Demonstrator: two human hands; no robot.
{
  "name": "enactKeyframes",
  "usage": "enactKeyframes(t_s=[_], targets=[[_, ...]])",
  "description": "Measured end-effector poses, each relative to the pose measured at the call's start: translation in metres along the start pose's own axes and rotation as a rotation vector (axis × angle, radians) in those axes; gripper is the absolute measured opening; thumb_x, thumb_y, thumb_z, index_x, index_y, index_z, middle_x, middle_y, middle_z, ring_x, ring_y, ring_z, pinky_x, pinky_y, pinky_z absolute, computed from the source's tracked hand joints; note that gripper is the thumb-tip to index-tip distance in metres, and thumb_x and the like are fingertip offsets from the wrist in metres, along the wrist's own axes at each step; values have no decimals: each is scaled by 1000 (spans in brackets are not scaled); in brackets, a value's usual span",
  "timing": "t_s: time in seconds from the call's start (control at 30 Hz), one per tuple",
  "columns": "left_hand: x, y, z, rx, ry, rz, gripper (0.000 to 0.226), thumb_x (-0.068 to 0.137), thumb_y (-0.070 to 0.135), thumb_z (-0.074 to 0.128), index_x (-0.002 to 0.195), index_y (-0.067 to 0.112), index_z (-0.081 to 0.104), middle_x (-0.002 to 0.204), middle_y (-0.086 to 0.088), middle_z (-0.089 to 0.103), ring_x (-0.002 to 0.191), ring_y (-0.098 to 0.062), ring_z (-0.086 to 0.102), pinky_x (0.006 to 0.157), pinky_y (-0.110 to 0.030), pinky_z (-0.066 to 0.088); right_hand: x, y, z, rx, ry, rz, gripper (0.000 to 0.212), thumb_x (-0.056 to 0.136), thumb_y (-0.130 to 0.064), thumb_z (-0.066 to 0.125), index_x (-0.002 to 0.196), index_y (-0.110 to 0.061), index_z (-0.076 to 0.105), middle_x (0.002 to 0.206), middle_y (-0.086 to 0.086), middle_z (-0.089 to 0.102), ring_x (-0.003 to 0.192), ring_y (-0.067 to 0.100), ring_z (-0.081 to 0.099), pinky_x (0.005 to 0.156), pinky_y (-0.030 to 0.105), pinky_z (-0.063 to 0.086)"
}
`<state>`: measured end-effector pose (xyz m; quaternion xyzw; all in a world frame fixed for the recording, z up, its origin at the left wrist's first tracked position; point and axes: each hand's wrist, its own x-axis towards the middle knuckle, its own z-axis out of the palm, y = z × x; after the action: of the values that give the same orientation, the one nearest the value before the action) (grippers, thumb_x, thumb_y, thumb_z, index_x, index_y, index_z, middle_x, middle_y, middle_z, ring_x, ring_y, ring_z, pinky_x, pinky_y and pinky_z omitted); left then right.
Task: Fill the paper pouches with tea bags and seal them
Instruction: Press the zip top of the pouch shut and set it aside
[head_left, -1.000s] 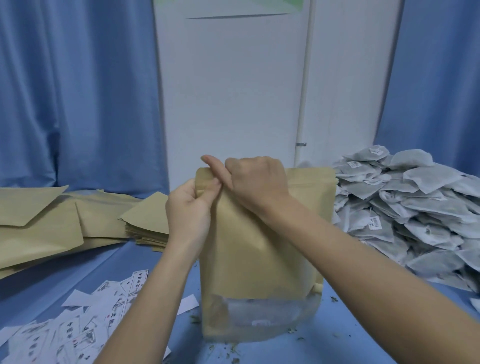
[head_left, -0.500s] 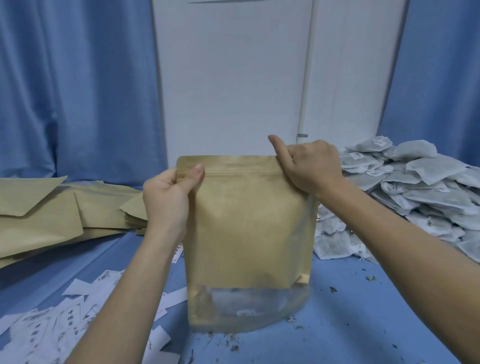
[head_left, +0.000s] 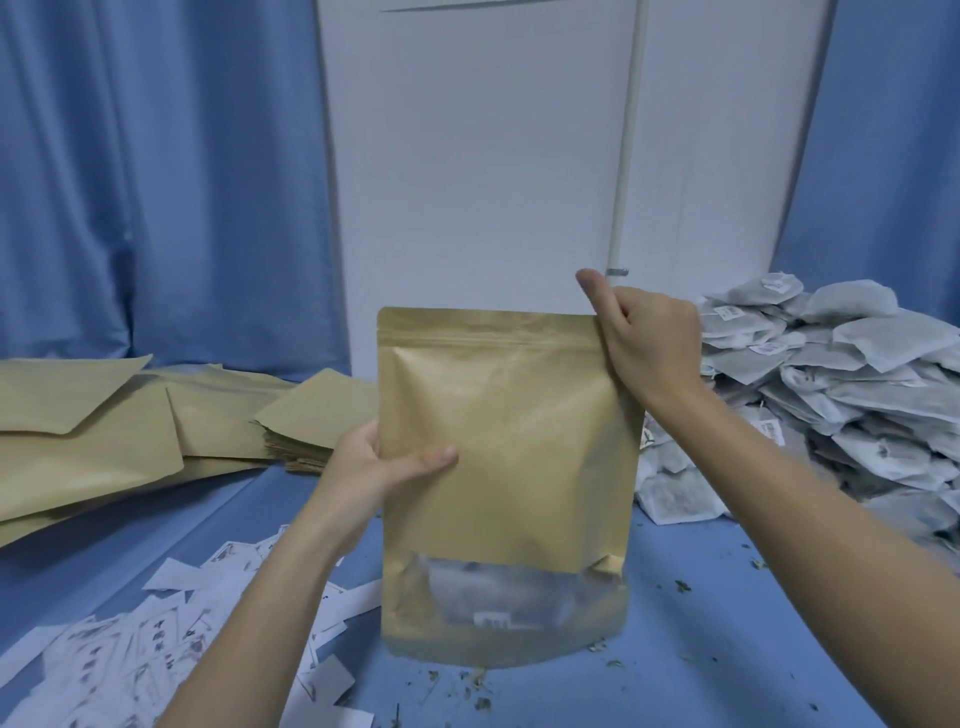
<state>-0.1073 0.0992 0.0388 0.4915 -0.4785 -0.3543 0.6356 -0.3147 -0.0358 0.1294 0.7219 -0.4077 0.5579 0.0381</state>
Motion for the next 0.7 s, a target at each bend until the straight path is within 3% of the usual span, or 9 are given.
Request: enactKeyframes(t_s=[0.07, 0.1, 0.17, 0.23, 0.27, 0.37, 0.47, 0.6, 0.7], targets=[[2, -7, 1, -58, 104, 18, 50, 41, 31, 92, 84, 16, 72, 91, -5, 75, 82, -19, 72, 59, -24, 54, -9, 9, 3, 320, -95, 166, 40, 80, -67, 49, 67, -29, 50, 65, -13, 52, 62, -10, 50, 58, 7, 33], [4, -8, 1, -94, 152, 37, 47, 41, 29, 92, 82, 16, 72, 89, -4, 75, 79, -17, 72, 57, -22, 53, -17, 15, 2, 485, -222, 273, 45, 71, -72, 55, 86, -29, 58, 81, -18, 59, 74, -16, 52, 63, 6, 35], [9, -4, 1, -170, 210, 73, 45, 45, 30, 85, 85, 15, 71, 88, -3, 75, 76, -15, 72, 56, -21, 53, -40, 32, 2, 690, -596, 383, 67, 60, -70, 69, 112, -29, 60, 103, -16, 66, 91, -6, 61, 70, 17, 44], [15, 2, -1, -245, 244, 67, 49, 49, 30, 83, 92, 11, 70, 90, -4, 75, 78, -15, 72, 57, -22, 53, -67, 49, 6, 780, -892, 425, 58, 60, -59, 74, 111, -32, 64, 111, -10, 68, 100, 9, 65, 76, 28, 52], [17, 5, -1, -281, 255, 47, 51, 51, 30, 83, 95, 9, 69, 91, -5, 74, 79, -17, 72, 57, -24, 54, -79, 54, 8, 824, -960, 443, 51, 64, -54, 75, 108, -31, 66, 112, -6, 68, 101, 13, 65, 76, 28, 53], [24, 13, 0, -292, 243, -49, 50, 57, 33, 82, 99, 10, 69, 93, -4, 74, 84, -18, 72, 58, -26, 55, -99, 60, 11, 890, -899, 494, 46, 71, -51, 73, 105, -21, 68, 111, 1, 69, 103, 19, 65, 84, 34, 52], [23, 11, -5, -217, 35, -232, 49, 67, 43, 73, 107, 15, 69, 104, -2, 73, 92, -17, 70, 65, -29, 57, -106, 63, 10, 944, -745, 562, 48, 75, -46, 65, 106, -10, 66, 108, 7, 69, 101, 23, 66, 91, 40, 50], [5, -2, -14, -188, -316, -418, 35, 80, 42, 60, 104, 21, 74, 107, -2, 70, 92, -19, 68, 73, -32, 57, -118, 65, 9, 1087, -705, 681, 37, 89, -37, 53, 119, -15, 61, 115, 4, 68, 106, 21, 65, 85, 36, 52], [-7, -10, -24, -389, -289, -411, 35, 86, 37, 51, 100, 17, 76, 103, -4, 72, 88, -18, 70, 65, -27, 56, -123, 53, 15, 1048, -707, 753, 29, 93, -32, 52, 113, -15, 65, 106, 3, 71, 92, 17, 69, 68, 28, 54]])
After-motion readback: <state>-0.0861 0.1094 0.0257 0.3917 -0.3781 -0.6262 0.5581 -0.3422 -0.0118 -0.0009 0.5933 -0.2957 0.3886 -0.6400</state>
